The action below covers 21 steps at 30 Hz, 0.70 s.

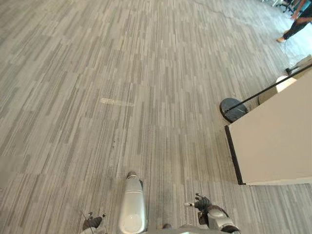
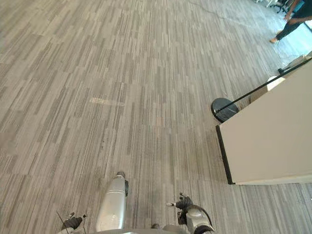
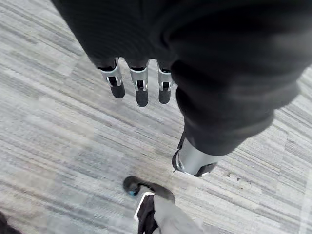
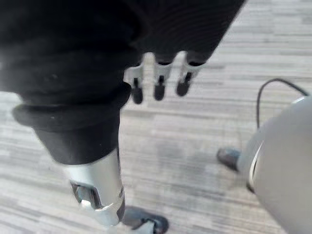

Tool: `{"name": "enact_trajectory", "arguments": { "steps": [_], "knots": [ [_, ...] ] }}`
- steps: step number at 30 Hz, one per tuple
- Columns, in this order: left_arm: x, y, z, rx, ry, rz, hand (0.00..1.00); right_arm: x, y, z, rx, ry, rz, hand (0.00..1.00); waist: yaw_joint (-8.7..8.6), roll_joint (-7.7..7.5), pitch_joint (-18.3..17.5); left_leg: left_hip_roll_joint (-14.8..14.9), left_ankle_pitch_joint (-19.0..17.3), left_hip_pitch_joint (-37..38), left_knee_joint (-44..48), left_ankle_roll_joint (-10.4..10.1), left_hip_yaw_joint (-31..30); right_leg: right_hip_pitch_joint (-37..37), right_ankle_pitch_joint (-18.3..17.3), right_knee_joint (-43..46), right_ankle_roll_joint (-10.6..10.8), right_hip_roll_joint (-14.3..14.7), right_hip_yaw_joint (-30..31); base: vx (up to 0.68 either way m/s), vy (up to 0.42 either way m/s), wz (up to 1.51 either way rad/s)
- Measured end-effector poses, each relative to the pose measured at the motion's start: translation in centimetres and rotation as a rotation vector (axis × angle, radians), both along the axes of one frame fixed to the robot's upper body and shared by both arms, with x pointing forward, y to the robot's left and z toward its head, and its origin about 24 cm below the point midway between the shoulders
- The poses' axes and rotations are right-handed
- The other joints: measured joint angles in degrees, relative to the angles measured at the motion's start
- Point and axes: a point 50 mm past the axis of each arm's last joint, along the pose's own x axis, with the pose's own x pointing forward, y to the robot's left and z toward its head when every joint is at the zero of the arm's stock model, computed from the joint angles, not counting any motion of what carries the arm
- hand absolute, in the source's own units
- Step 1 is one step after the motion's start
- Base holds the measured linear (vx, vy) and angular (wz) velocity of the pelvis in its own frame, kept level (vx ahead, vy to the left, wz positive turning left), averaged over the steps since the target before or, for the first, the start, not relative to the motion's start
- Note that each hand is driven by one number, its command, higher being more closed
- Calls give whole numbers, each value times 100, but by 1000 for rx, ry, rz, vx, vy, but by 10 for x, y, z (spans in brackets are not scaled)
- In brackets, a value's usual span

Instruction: Organize washtable

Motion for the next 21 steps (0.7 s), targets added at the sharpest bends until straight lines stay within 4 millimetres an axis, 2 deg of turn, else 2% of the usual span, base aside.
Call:
{"name": "enact_trajectory", "arguments": {
  "steps": [1, 2, 3, 4, 5, 6, 8, 9, 10, 12, 13, 14, 15, 16, 17, 18, 19, 20, 21],
  "knots": [
    [-5, -2, -2, -5, 14, -1, 0, -1, 0, -1, -4, 4, 6, 0, -16, 87, 54, 5, -219, 365, 9, 66, 109, -178, 447, 688, 300, -178, 15, 601, 140, -28],
    [-5, -3, -2, -8, 19, -6, 0, -3, -1, -1, -4, 8, 6, 0, -84, 161, 103, 60, -361, 838, -123, 110, 168, -465, 411, 1606, 231, -272, -90, 416, 90, -16],
    [-5, -3, -2, -8, 19, -6, 0, -5, -1, -2, -3, 11, 5, 0, -142, 186, 119, 83, -380, 1088, -283, 108, 186, -616, 332, 1867, 82, -277, -190, 574, 77, -13],
    [-7, -3, -3, -10, 23, -5, 0, -9, -2, -3, -5, 17, 0, 0, -195, 202, 108, 120, -377, 1553, -764, 92, 279, -961, 108, 1878, -300, -278, -429, 549, 45, -27],
    [-7, -4, -4, -16, 23, -8, 0, -13, -6, -5, -11, 23, -10, 0, -251, 230, 95, 162, -359, 1910, -1211, 50, 404, -1357, -79, 1401, -608, -280, -679, 558, 34, -35],
    [-6, -4, -4, -17, 23, -7, 0, -14, -7, -5, -13, 15, -16, 0, -301, 250, 85, 173, -371, 2013, -1342, 6, 435, -1557, -131, 1024, -697, -298, -803, 456, -5, -32],
    [-4, -9, -6, -35, 27, -6, 0, -12, -21, -2, -14, -12, -99, 0, -479, 319, 99, 249, -516, 2294, -1505, -136, 543, -1860, -19, -1583, -765, -354, -1528, 446, -37, -17],
    [-3, -9, -6, -37, 29, -5, 0, -12, -24, -3, -16, -8, -112, 0, -472, 333, 109, 281, -594, 2407, -1491, -183, 593, -1863, 113, -2234, -760, -336, -1707, 480, -67, -18],
    [-3, -10, -7, -41, 32, -4, 0, -13, -27, -3, -14, -6, -140, 0, -473, 363, 127, 351, -820, 2702, -1451, -311, 661, -1856, 353, -2957, -824, -267, -1946, 498, -106, -11],
    [-8, -16, -10, -56, 42, -2, 0, -16, -34, -1, -12, -17, -190, 0, -509, 522, 28, 581, -1269, 3217, -1347, -538, 674, -1867, 388, -2727, -978, -123, -1950, 527, -121, 20],
    [-11, -17, -11, -59, 47, -2, 0, -20, -34, -2, -9, -11, -193, 0, -531, 472, -42, 577, -1319, 3216, -822, -614, 512, -1817, 287, -2294, -1063, -112, -1867, 567, -165, 69],
    [-9, -23, -11, -71, 33, -3, 0, -25, -37, -3, -12, 0, -194, 0, -569, 522, -97, 713, -1085, 2675, 739, -461, -42, -1765, 562, -1895, -1293, 42, -1598, 563, -183, 69],
    [-9, -30, -13, -92, 36, 3, 0, -26, -46, -3, -31, 3, -189, 0, -561, 744, -172, 874, -556, 2254, 1815, -227, -412, -1762, 436, -1428, -1273, 182, -1553, 609, -220, 20],
    [-15, -39, -16, -116, 45, 12, 0, -27, -47, -3, -40, 5, -173, 0, -446, 914, -281, 1120, 668, 1810, 2706, -60, -550, -1711, 32, -1100, -1294, 350, -1485, 398, -119, -27],
    [-19, -39, -17, -117, 53, 17, 0, -26, -44, -2, -34, -1, -165, 0, -415, 897, -300, 1216, 1516, 1634, 2930, -13, -537, -1631, -107, -1093, -1317, 397, -1395, 685, -101, -61],
    [-24, -37, -17, -112, 69, 21, 0, -25, -31, -3, 0, 1, -171, 0, -322, 632, -365, 1130, 2101, 1201, 3309, 34, -567, -1464, -265, -1274, -1388, 413, -1174, 599, -72, -46],
    [-18, -38, -16, -112, 59, 12, 0, -22, -27, -5, 1, 28, -161, 0, -317, 538, -298, 901, 804, 688, 3581, -302, -633, -1157, -235, -1625, -1335, 441, -1065, 709, -73, -38],
    [-16, -36, -16, -108, 55, 10, 0, -21, -24, -6, -2, 39, -148, 0, -309, 467, -267, 732, 398, 494, 3386, -347, -615, -997, -221, -1819, -1321, 435, -937, 570, -8, -25],
    [-13, -31, -14, -92, 49, 5, 0, -19, -18, -6, 3, 45, -128, 0, -299, 345, -198, 353, -126, 208, 2636, -346, -582, -609, -196, -2199, -1282, 332, -732, 591, 84, -25]
  ]
}}
